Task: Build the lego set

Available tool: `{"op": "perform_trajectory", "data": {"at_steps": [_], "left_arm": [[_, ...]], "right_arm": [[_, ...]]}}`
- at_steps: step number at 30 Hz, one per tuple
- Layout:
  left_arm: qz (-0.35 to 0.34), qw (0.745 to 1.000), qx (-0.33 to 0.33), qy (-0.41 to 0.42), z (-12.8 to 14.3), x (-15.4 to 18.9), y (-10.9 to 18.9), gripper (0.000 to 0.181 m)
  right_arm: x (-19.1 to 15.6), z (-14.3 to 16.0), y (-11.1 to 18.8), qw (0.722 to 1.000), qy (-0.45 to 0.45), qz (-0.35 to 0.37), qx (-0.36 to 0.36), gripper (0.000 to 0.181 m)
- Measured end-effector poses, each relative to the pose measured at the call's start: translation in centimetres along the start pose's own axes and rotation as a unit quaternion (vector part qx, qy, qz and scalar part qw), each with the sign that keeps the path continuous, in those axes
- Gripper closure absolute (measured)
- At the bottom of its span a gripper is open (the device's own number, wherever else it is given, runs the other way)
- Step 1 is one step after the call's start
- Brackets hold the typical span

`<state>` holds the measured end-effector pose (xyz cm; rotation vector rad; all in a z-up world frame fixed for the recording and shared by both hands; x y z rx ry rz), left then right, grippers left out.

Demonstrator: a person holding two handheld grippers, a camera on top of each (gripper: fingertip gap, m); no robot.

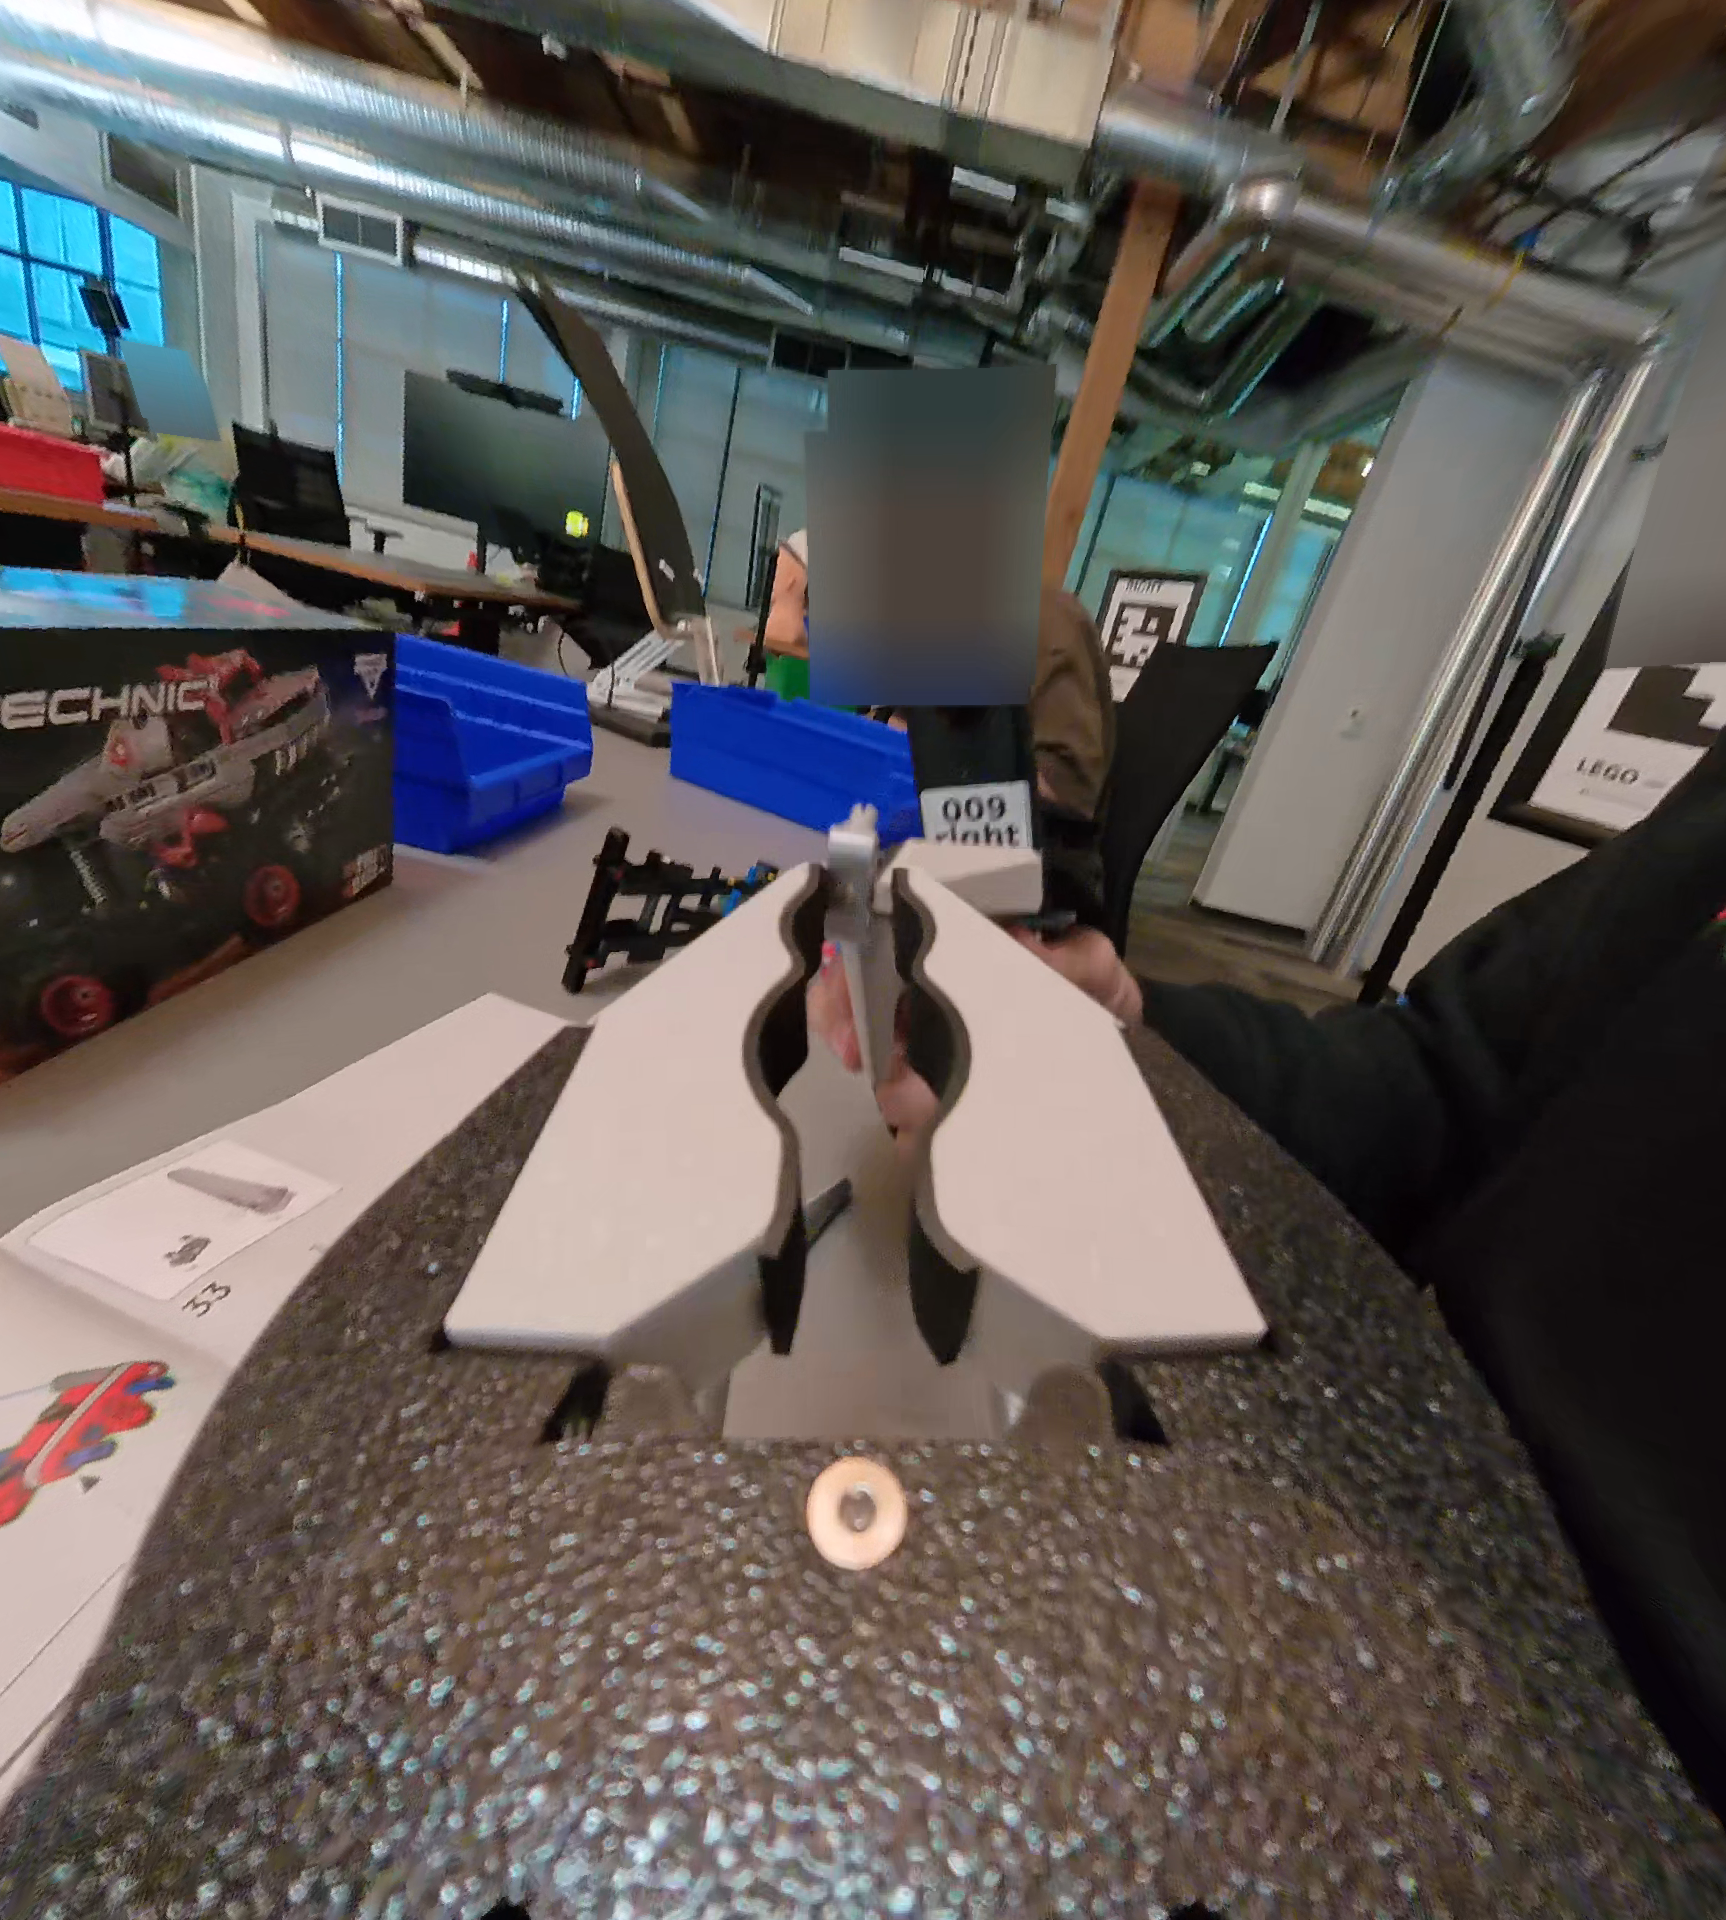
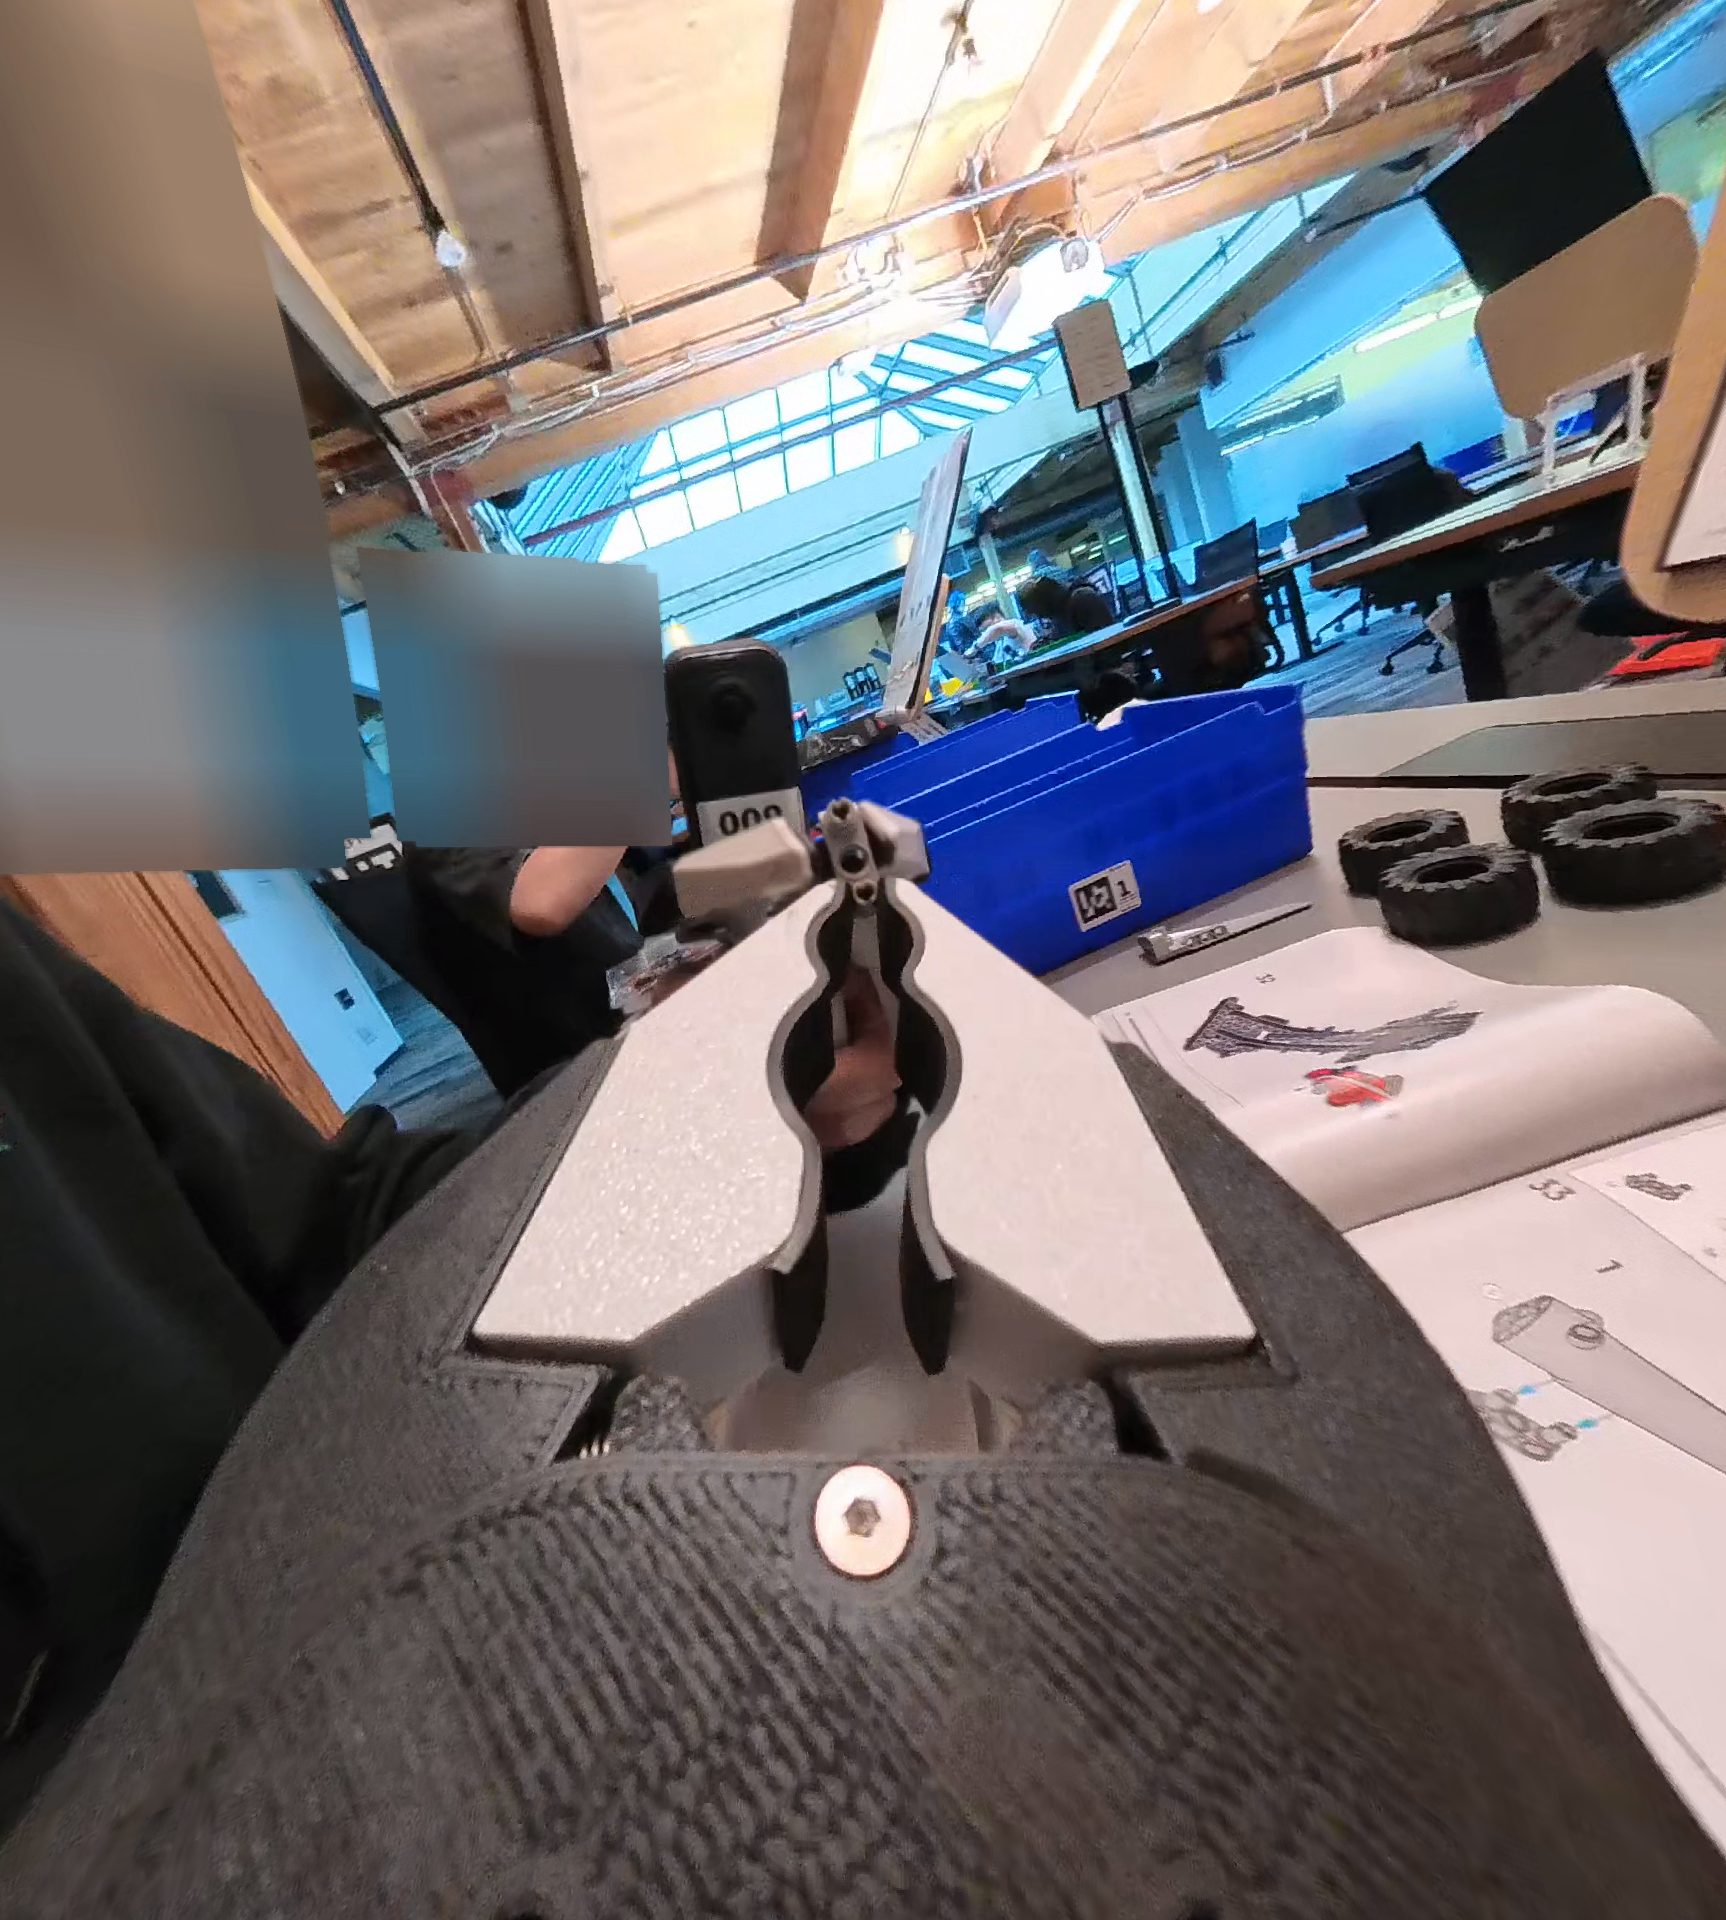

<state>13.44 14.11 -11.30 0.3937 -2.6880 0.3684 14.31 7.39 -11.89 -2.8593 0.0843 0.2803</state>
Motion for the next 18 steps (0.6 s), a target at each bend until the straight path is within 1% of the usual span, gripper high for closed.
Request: {"op": "perform_trajectory", "data": {"at_steps": [2,12,15,18], "left_arm": [[0.003,1.000,0.008,0.005,-0.23,-0.03,0.12,0.175],[0.014,0.999,0.024,0.025,-0.41,0.01,0.19,0.175],[0.020,0.999,0.031,0.024,-0.40,0.06,0.42,0.176],[0.017,0.999,0.030,0.027,-0.33,0.03,0.36,0.175]], "right_arm": [[-0.10,-0.03,-0.15,1.000,-0.005,0.001,0.009,0.180],[-0.29,-0.40,-0.48,0.998,-0.023,0.014,0.058,0.179],[-0.44,-0.28,-0.66,0.998,-0.024,0.009,0.058,0.179],[-0.39,-0.29,-0.56,0.999,-0.006,0.013,0.048,0.179]]}}
Point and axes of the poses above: each gripper's, where its closed fingertips meet, y back along the fingers, z out of its underside, x = y × z across the jaws, the point moved 4 cm from there along y, back along the fingers, and after that the axes turned 11 degrees about y, right-handed, at the moved point
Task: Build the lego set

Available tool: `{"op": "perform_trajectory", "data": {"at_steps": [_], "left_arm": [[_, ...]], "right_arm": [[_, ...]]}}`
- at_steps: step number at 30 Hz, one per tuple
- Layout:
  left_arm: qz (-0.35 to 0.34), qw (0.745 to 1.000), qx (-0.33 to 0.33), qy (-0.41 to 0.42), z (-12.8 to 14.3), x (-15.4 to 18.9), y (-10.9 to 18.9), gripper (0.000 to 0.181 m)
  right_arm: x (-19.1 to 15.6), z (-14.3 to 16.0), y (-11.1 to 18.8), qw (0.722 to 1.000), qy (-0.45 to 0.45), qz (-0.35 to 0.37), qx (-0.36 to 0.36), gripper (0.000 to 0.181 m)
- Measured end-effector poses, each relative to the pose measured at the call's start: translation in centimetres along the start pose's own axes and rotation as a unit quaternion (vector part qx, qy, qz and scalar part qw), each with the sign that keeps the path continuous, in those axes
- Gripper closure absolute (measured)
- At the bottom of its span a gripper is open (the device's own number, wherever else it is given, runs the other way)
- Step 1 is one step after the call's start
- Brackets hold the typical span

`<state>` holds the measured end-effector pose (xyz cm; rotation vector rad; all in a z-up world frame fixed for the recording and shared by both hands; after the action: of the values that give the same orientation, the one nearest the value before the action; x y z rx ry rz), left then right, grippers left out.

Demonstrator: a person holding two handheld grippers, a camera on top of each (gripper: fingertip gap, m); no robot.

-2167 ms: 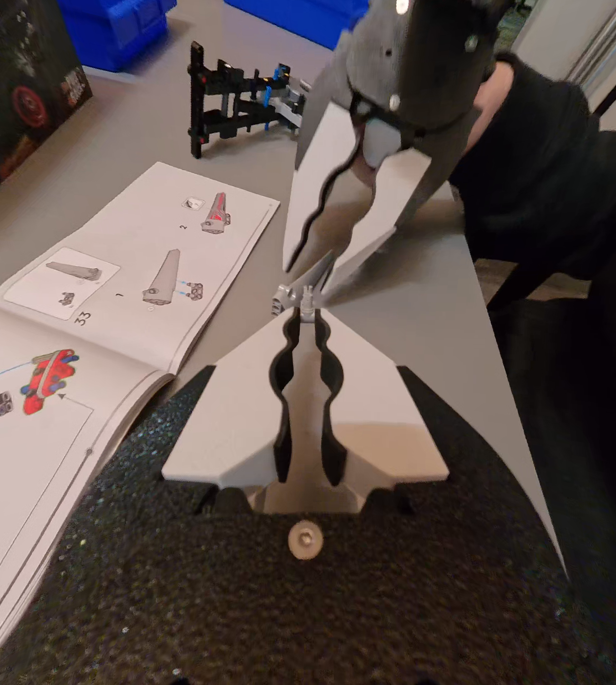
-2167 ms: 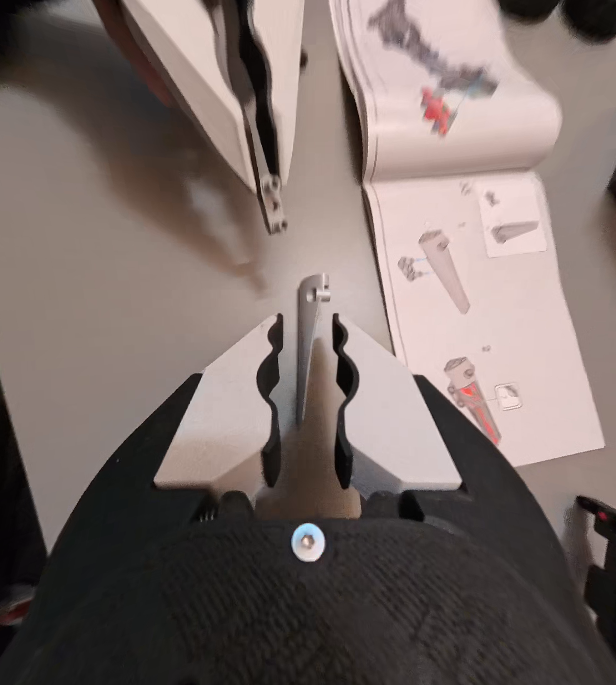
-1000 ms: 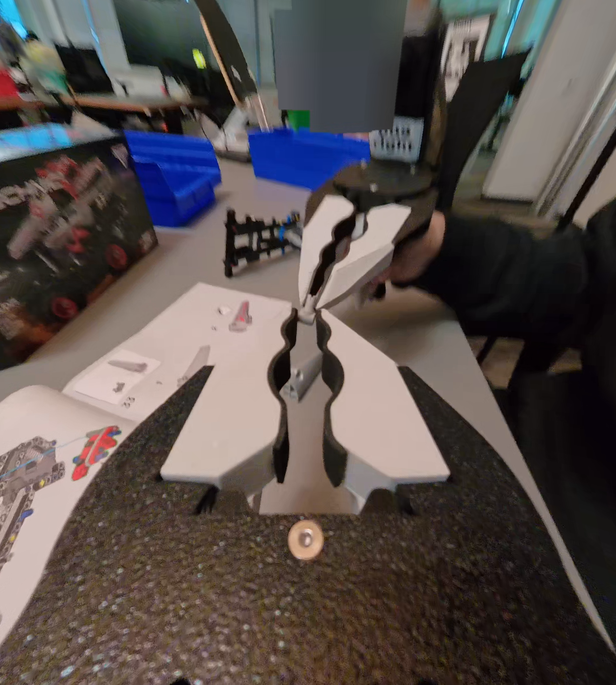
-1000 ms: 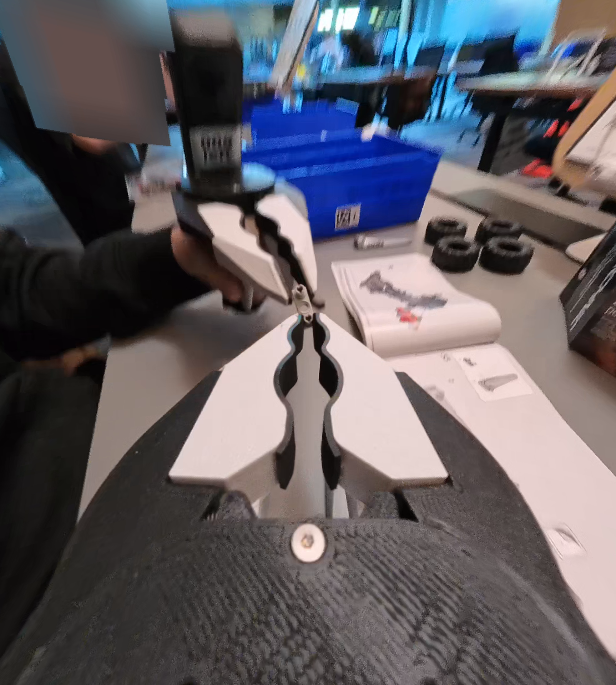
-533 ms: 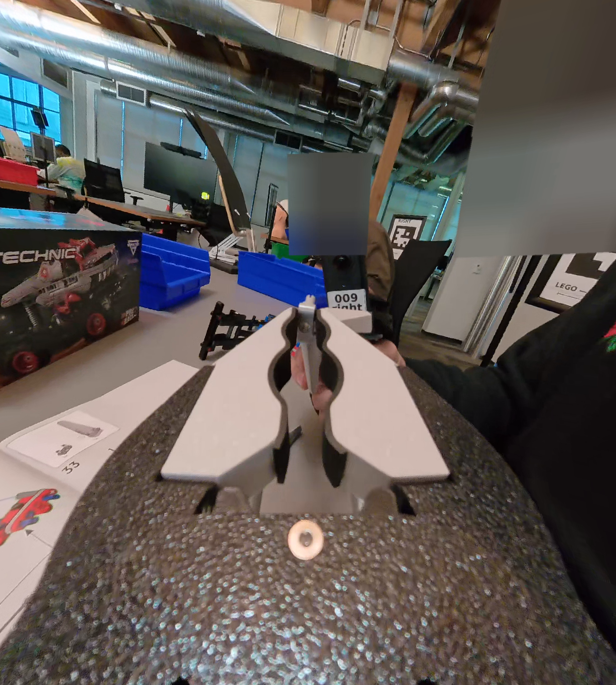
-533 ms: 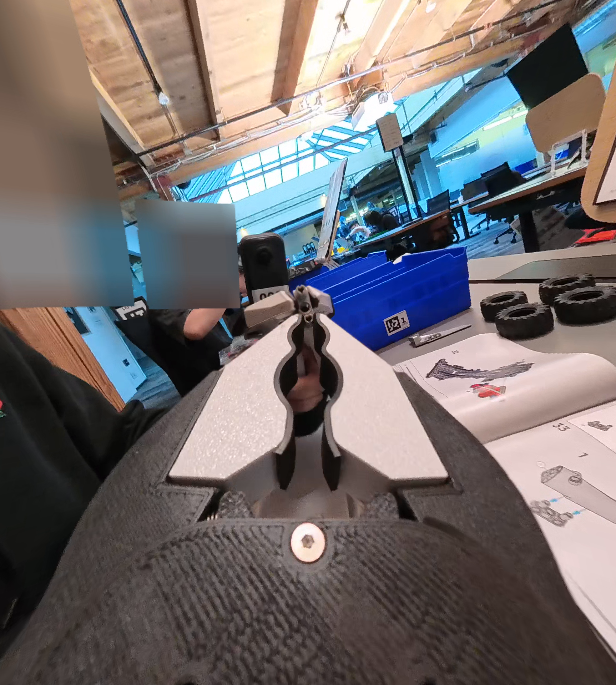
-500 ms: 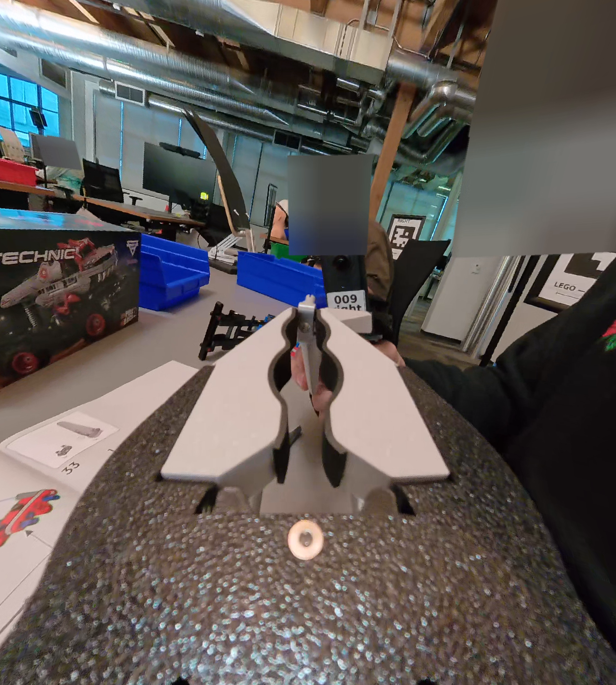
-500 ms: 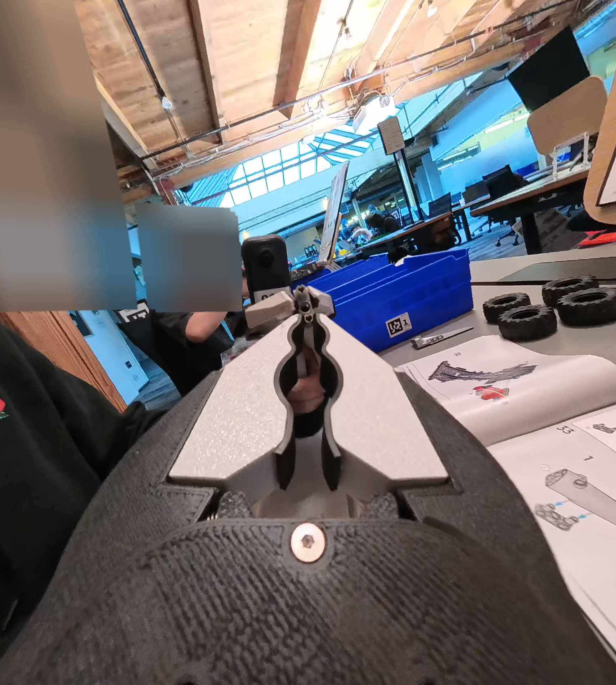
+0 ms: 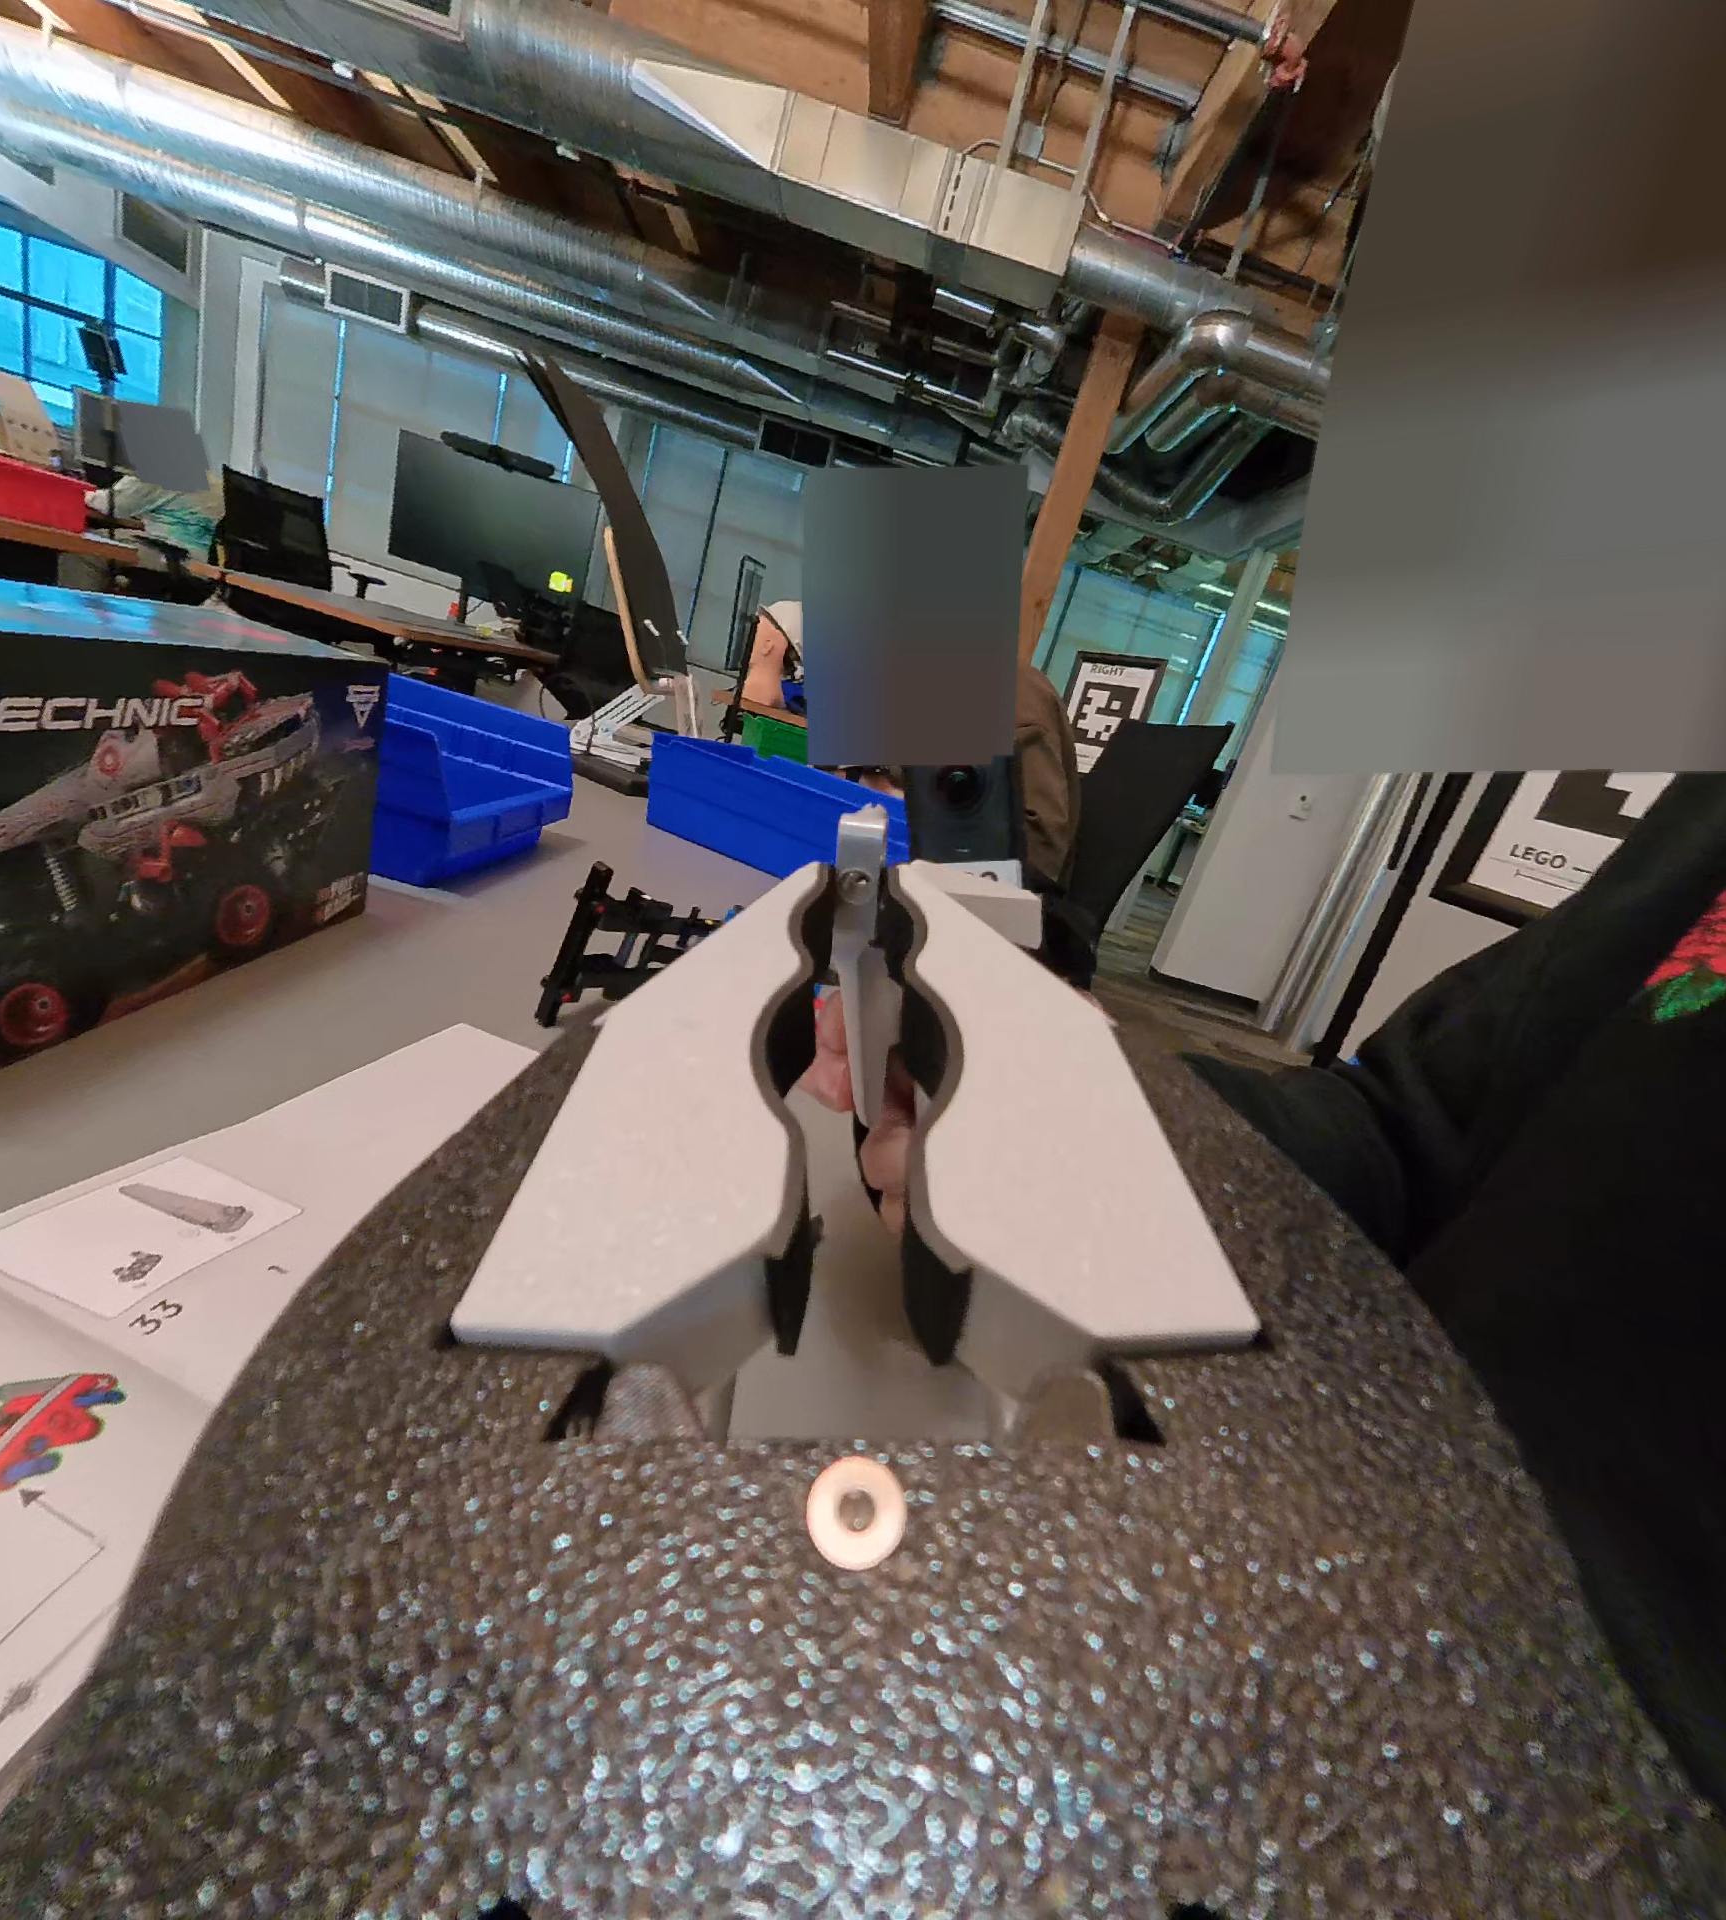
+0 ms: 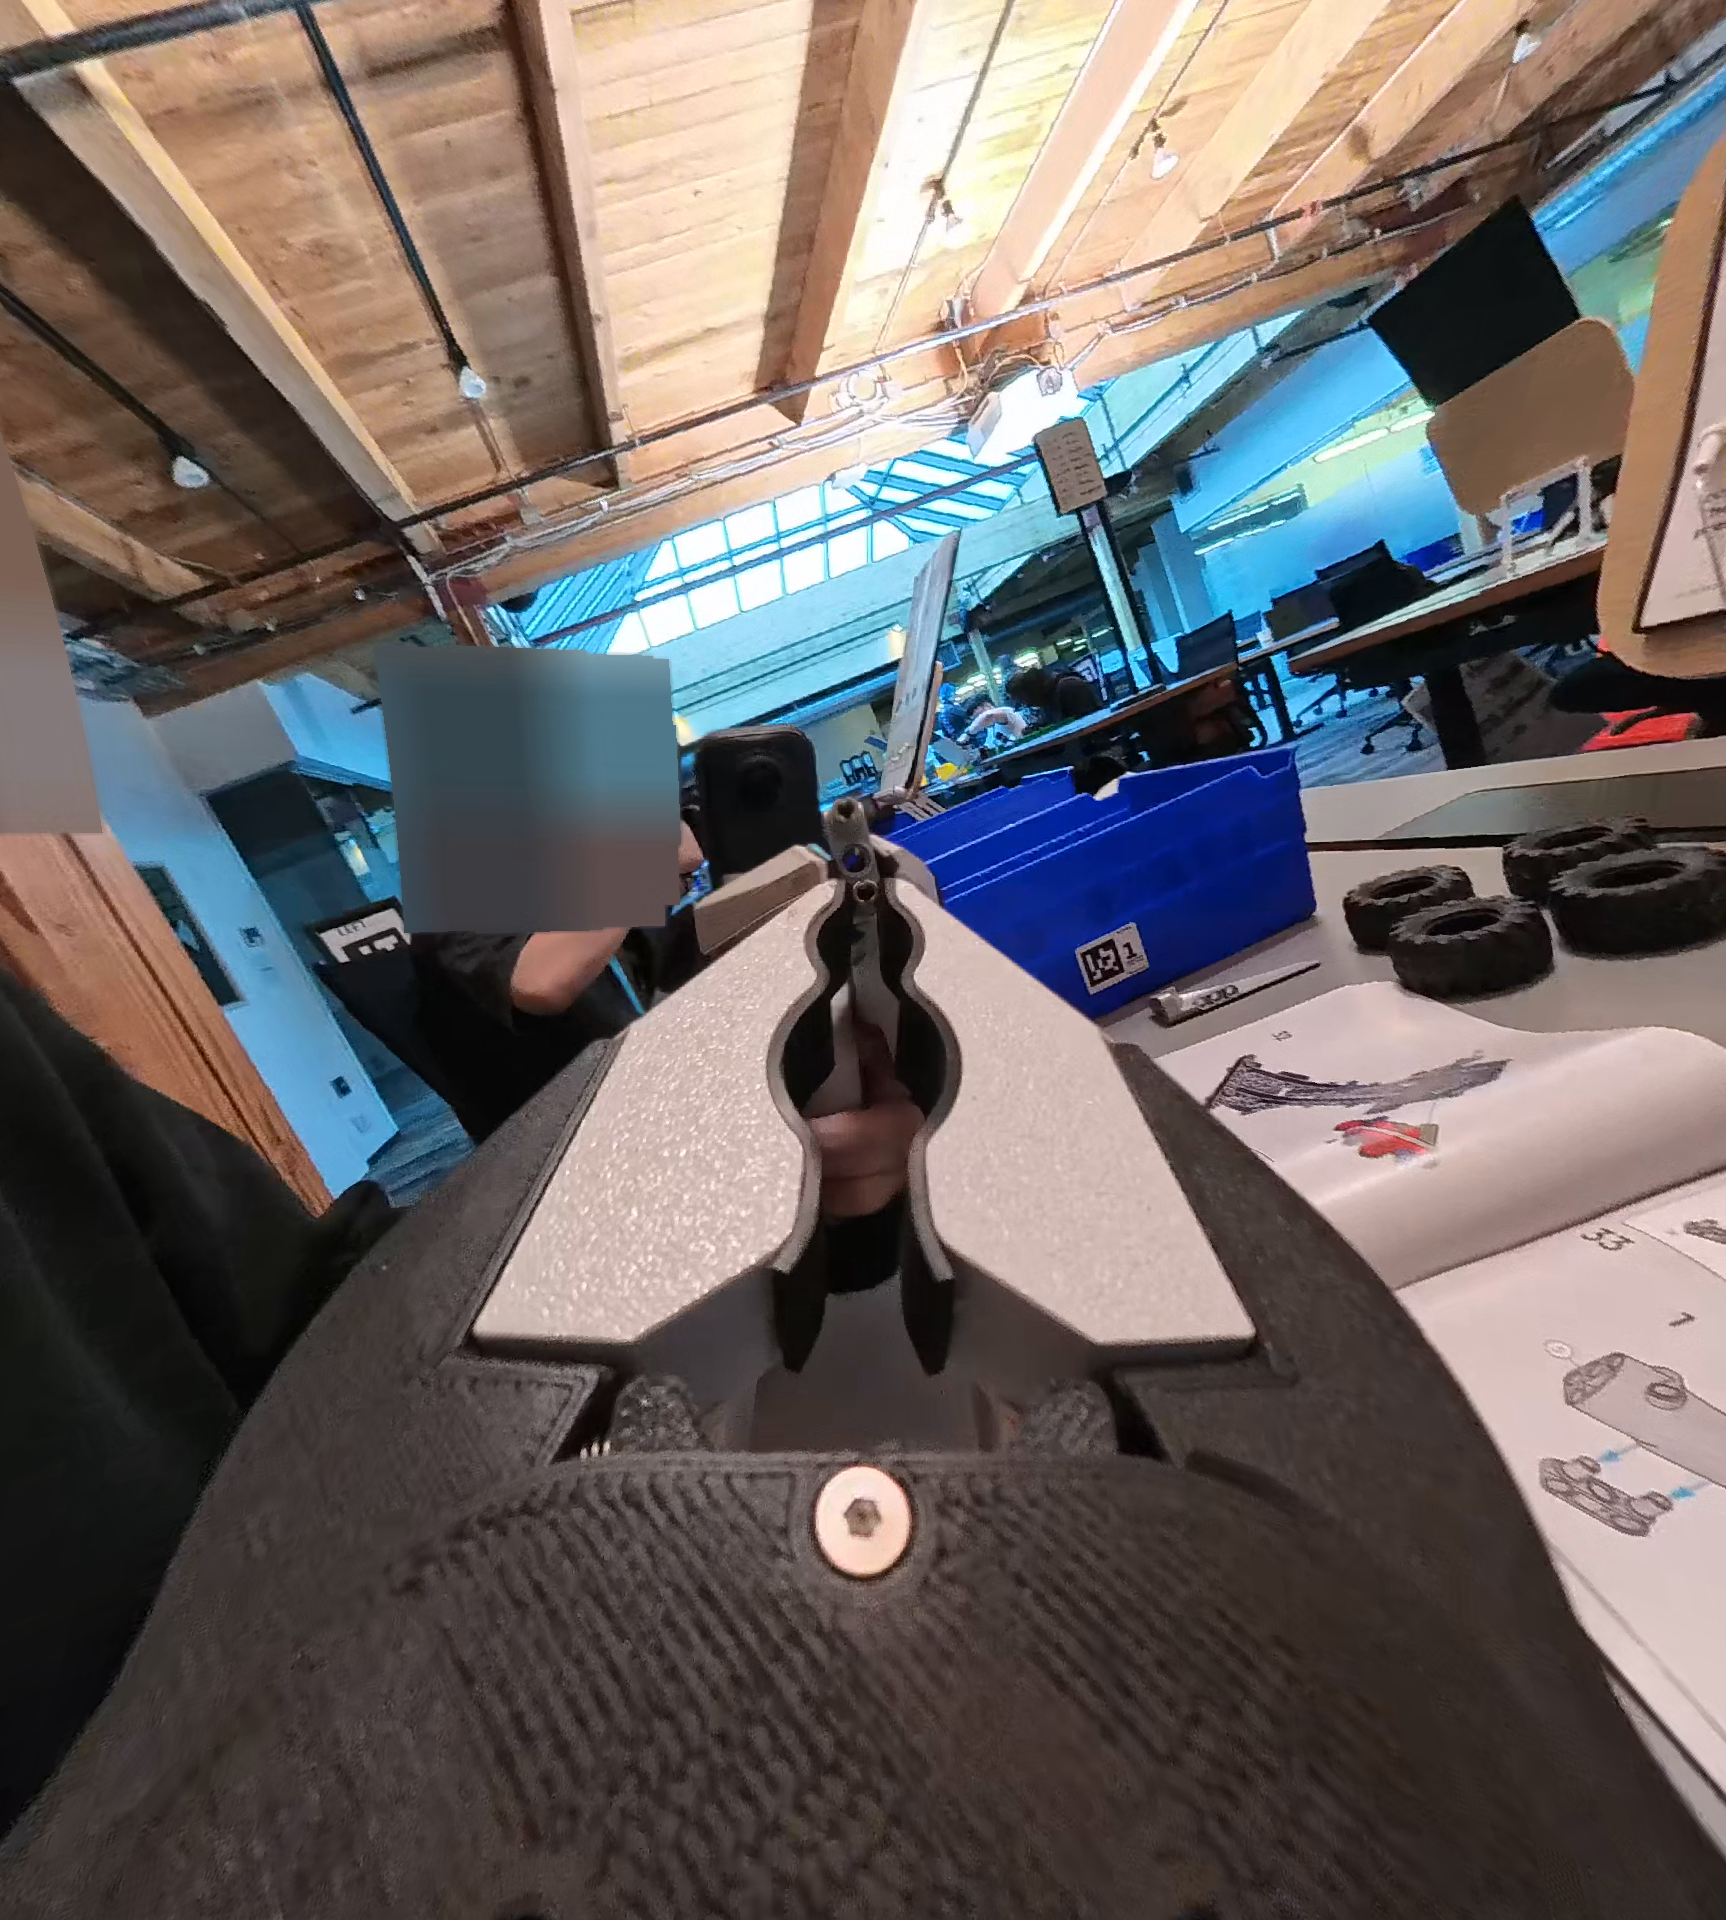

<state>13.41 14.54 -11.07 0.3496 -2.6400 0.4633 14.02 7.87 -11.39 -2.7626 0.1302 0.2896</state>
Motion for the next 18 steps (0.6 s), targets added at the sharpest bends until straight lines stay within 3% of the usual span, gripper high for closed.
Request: {"op": "perform_trajectory", "data": {"at_steps": [7,10,12,15,18], "left_arm": [[0.026,1.000,-0.006,0.001,0.0,0.5,0.1,0.176],[-0.030,0.996,-0.048,-0.062,0.5,-0.1,0.0,0.176],[-0.067,0.992,-0.052,-0.096,0.4,-0.5,0.2,0.176],[-0.086,0.991,-0.064,-0.078,0.6,-1.5,0.6,0.177],[-0.098,0.990,-0.073,-0.070,0.9,-2.2,0.7,0.176]], "right_arm": [[-0.6,-0.3,0.0,0.999,0.030,-0.023,-0.024,0.179],[0.3,0.4,0.9,0.991,0.067,-0.024,-0.110,0.180],[1.0,1.4,2.7,0.968,0.111,-0.037,-0.223,0.174],[3.5,3.4,6.6,0.893,0.165,0.011,-0.418,0.161],[4.4,5.5,8.1,0.840,0.190,0.014,-0.508,0.151]]}}
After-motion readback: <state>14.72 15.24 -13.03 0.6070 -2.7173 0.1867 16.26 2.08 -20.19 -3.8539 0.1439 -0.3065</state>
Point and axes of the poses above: each gripper's, where its closed fingertips meet, y back along the fingers, z out of its underside, x = y × z across the jaws, the point moved 4 cm from there along y, back along the fingers, and after that the axes turned 11 degrees about y, right-handed, at the moved point
